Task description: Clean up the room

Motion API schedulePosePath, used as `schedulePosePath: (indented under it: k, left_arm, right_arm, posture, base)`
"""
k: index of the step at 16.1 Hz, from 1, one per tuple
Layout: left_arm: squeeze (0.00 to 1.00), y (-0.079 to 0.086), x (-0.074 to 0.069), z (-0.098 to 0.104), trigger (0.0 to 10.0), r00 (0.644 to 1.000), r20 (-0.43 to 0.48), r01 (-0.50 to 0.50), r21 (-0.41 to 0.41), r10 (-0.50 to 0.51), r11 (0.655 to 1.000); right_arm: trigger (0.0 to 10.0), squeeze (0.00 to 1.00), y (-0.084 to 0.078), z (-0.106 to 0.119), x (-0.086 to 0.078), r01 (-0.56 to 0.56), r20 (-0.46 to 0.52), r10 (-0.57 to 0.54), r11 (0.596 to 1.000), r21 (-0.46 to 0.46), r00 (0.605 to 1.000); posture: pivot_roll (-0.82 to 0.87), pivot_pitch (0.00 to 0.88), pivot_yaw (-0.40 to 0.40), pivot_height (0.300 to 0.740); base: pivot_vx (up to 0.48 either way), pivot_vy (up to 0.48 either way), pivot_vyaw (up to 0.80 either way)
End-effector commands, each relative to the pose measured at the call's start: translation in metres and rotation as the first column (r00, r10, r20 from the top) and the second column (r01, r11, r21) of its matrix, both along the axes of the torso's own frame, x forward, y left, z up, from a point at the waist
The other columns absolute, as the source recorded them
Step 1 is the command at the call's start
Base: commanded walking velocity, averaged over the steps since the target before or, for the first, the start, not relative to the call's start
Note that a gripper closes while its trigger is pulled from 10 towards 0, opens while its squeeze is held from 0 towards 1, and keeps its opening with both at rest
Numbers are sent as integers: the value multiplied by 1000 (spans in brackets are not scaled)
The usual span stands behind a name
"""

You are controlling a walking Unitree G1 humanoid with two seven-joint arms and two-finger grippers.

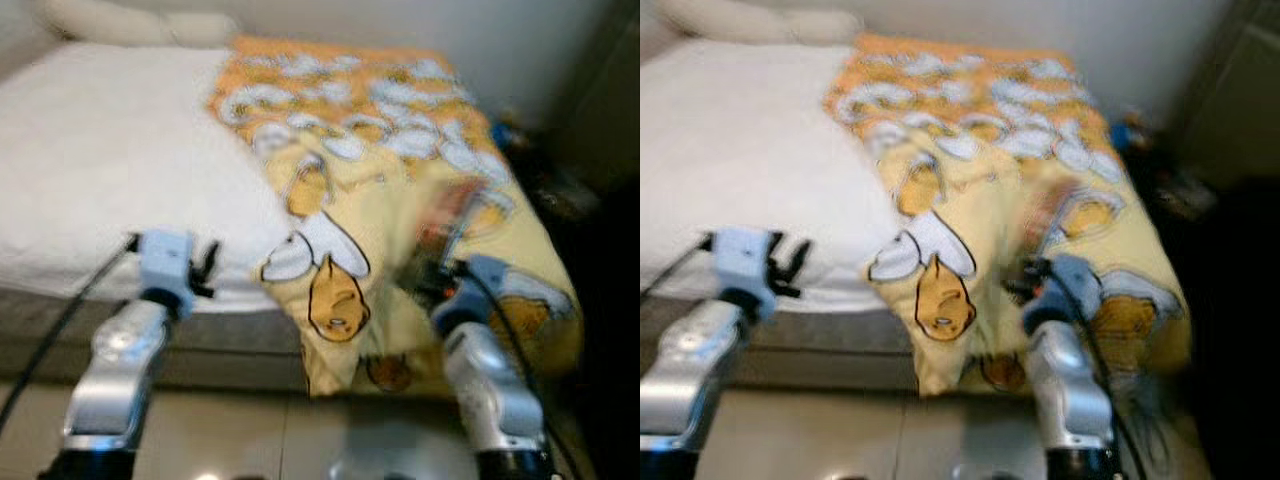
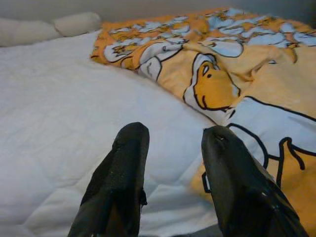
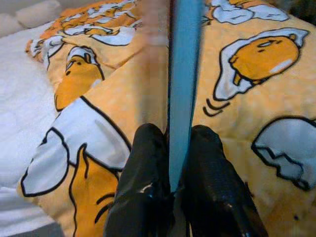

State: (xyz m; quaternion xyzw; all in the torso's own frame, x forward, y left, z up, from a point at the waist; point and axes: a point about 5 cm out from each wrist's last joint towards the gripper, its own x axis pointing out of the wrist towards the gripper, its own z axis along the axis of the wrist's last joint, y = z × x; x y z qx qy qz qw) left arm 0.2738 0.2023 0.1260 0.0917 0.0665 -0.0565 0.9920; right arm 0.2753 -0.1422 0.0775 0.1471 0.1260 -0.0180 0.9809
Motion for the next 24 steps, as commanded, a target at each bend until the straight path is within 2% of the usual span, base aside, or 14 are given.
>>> schedulePosePath:
  k: [1,10,14,18,24]
  left_arm:
    - [0,-10,4,4,10000,999,17,29,-2,-29,1000]
    - [0,-8,6,2,10000,999,17,27,13,-27,1000]
    - [0,-8,5,1,10000,999,18,32,15,-32,999]
    - [0,-9,6,1,10000,999,22,32,14,-32,999]
    - [0,-11,7,1,10000,999,27,33,18,-33,999]
  right_arm:
    - [10000,0,-4,12,5,27,59,-28,1000,13,998]
    - [10000,0,-3,15,6,19,78,-18,1000,-10,997]
    - [10000,0,-7,19,8,16,103,-10,998,-53,995]
    - [10000,0,-2,29,12,-38,160,49,997,-69,986]
    - [10000,0,-4,29,12,-39,163,54,995,-92,985]
  posture:
    - [96,0,-18,740]
    - [97,0,-19,740]
    - [96,0,-24,740]
    - [96,0,-26,740]
    - [96,0,-21,740]
  base:
    - [0,480,-800]
    - [0,480,-781]
    - [0,480,0]
    - [0,480,0]
    - [0,477,0]
